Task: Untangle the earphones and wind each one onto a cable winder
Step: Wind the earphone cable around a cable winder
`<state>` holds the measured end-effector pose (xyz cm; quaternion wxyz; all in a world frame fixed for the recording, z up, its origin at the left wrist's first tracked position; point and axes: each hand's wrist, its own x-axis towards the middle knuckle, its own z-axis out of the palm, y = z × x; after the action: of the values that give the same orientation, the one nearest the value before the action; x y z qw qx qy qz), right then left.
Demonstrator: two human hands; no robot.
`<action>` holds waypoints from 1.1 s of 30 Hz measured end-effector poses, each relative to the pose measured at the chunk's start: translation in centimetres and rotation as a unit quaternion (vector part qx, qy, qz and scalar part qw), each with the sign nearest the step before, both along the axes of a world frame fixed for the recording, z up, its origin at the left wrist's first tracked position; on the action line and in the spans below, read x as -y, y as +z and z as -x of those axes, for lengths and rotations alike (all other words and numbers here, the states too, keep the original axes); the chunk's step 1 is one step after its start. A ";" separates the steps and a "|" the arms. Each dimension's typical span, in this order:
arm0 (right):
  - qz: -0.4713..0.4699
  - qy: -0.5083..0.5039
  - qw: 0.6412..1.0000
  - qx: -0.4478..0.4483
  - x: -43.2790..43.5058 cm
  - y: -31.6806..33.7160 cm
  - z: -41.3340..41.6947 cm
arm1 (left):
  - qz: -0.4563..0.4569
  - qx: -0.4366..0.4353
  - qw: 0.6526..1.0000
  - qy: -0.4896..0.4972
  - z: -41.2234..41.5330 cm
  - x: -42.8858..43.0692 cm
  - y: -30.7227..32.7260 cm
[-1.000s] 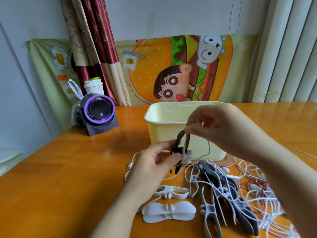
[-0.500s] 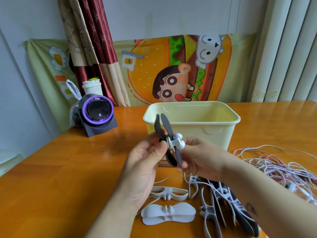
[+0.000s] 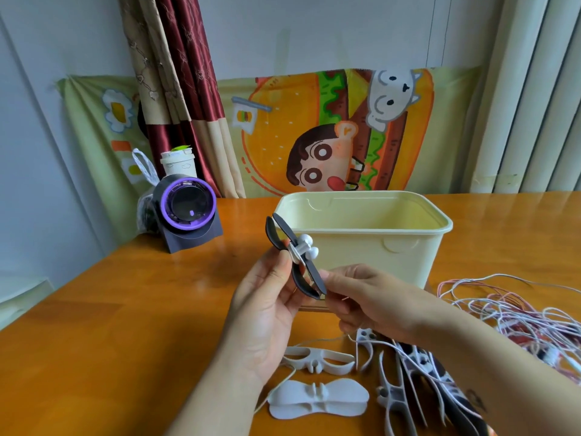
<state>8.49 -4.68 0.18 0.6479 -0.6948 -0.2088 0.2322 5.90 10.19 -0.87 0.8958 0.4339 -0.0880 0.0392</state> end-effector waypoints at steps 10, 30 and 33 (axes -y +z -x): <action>-0.127 0.177 0.934 -0.281 1.3 -0.8 -0.7 | 0.032 -0.033 0.999 -0.024 0.1 0.0 -0.1; 0.306 -0.052 0.908 0.281 0.3 2.0 1.6 | 0.065 -0.116 0.991 0.028 -0.8 -0.2 -1.1; 0.322 -0.051 0.900 0.291 0.2 2.6 2.0 | 0.018 -0.091 0.994 0.055 -0.9 -0.1 -1.3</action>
<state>6.48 -4.92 2.78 0.3105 -0.9116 -0.2662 0.0409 6.79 10.31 -2.19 0.9040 0.4241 0.0182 0.0504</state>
